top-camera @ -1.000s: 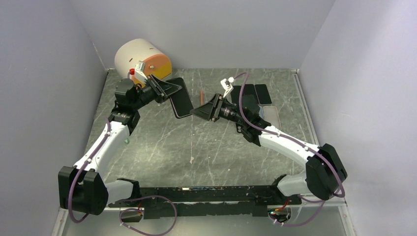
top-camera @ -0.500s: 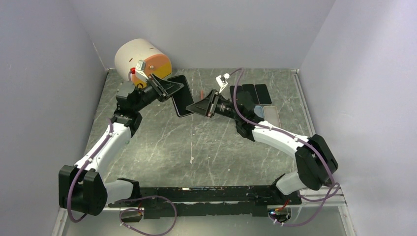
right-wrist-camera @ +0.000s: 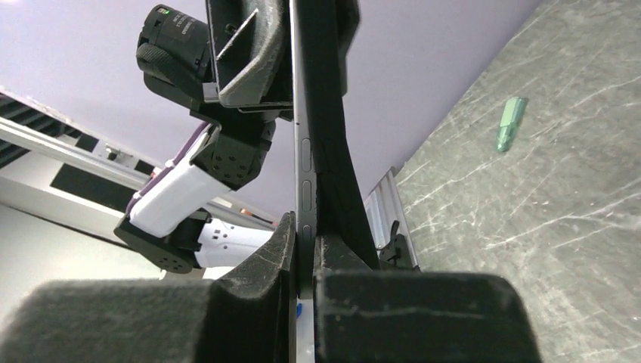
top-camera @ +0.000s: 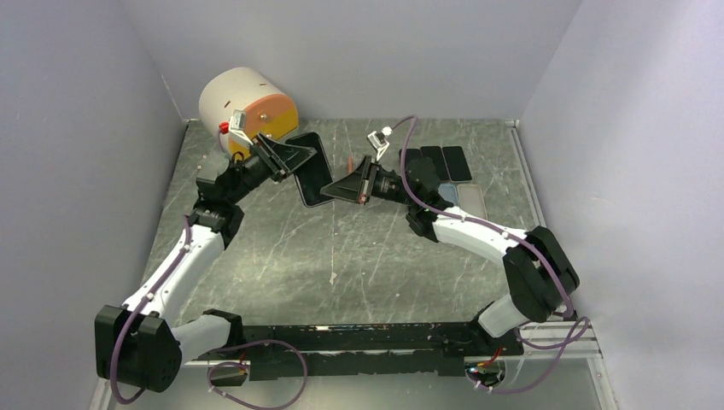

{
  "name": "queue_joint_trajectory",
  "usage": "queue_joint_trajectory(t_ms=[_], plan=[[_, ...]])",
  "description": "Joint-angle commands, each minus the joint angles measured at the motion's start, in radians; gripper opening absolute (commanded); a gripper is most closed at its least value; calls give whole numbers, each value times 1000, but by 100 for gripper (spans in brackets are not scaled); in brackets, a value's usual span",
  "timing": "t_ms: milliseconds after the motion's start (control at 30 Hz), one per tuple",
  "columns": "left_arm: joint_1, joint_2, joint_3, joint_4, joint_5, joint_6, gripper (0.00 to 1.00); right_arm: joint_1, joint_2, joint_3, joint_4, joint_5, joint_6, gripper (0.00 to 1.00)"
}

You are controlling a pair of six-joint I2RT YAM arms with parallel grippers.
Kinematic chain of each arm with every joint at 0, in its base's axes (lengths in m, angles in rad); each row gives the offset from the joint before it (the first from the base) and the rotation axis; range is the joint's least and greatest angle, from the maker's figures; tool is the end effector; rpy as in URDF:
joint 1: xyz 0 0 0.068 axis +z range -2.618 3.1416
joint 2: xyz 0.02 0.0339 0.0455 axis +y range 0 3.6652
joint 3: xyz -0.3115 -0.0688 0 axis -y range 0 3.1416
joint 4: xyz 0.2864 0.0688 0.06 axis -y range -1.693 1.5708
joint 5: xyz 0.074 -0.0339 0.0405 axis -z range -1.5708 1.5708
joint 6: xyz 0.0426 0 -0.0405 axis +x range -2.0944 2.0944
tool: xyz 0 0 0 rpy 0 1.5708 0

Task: Take the phone out of the phone case
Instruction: Remove the phone case from the phone.

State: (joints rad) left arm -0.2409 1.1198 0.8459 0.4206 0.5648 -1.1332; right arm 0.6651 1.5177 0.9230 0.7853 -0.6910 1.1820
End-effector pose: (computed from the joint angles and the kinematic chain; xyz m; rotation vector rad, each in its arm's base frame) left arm 0.2713 -0.0901 0.3902 -0.1992 1.6272 -1.4905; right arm 0.2816 0.2554 0.3340 -0.2685 1.7445 1.9146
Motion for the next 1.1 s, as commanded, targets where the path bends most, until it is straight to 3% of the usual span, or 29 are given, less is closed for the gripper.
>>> queue_joint_trajectory(t_ms=[0,133,433,1067], plan=[[-23,-14,-31,-48,48,46,34,-20,-48,69,47,60,-59,0],[3,-14,-47,-14,71,20,49,-37,-56,64,32,58,-47,0],[39,-40,-78,33,122,10,66,-64,-54,64,66,43,16,0],[35,-96,-132,-104,137,156,61,-110,-65,103,75,64,69,0]])
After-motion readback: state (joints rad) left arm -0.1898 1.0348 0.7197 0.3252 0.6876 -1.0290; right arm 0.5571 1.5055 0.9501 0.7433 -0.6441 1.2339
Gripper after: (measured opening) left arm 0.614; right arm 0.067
